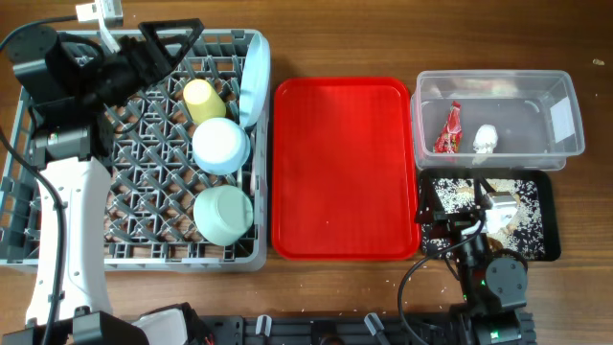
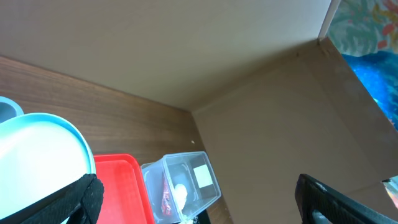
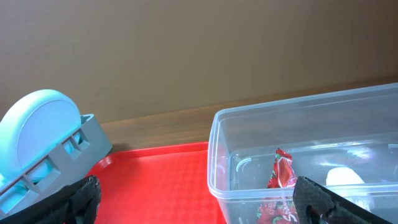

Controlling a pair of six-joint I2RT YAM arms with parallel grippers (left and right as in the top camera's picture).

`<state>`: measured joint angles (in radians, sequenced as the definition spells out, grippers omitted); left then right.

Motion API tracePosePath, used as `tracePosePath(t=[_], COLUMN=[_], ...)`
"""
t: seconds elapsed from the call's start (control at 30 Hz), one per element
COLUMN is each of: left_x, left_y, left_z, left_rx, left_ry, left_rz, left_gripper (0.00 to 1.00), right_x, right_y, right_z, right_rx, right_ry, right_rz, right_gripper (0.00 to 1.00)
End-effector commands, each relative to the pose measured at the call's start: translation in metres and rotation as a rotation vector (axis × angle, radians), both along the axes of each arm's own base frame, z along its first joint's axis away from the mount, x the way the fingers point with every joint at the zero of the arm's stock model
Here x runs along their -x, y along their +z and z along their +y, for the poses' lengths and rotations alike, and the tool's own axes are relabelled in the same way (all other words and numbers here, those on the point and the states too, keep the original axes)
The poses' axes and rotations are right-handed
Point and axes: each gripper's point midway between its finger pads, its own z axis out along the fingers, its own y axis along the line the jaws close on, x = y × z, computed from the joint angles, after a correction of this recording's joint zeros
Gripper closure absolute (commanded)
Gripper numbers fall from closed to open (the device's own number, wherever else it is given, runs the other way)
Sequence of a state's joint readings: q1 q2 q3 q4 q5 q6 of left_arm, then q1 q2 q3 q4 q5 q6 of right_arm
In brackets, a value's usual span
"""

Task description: Sort waste into correct bins and load items into the dishwasher rack

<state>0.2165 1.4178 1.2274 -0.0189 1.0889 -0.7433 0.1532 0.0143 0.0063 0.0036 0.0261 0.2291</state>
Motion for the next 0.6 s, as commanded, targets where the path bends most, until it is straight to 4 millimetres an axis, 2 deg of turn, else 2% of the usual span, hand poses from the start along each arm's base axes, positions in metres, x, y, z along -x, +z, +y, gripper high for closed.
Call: tracePosePath(t=[0.0, 0.37, 0.43, 0.5, 0.57], left_x=[-0.001, 0.002, 0.02, 0.039, 0.064], left_y=[0.0, 0.001, 0.009, 0.016, 0.0], left_z=[0.002, 0.002, -0.003, 0.003, 0.009], left_rx=[0.001, 0.002, 0.008, -0.051, -0.157], left_ry=[0.003, 0.005, 0.004, 0.114, 0.27], left_rz=[0.0, 0.006, 0.034, 0.047, 0.121], left_gripper=[0.0, 0.0, 0.0, 0.0, 0.0], right_x=[0.001, 0.001, 0.001, 0.001, 0.001], right_y=[0.003, 0.003, 0.003, 0.003, 0.003], right_z=[0.001, 0.001, 0.001, 0.001, 0.001], right_rx=[0.016, 0.016, 0.016, 0.016, 0.016], right_ry=[0.009, 0.009, 0.009, 0.009, 0.009], right_rz=[-0.015, -0.015, -0.015, -0.015, -0.015], right_gripper=[0.0, 0.0, 0.0, 0.0, 0.0])
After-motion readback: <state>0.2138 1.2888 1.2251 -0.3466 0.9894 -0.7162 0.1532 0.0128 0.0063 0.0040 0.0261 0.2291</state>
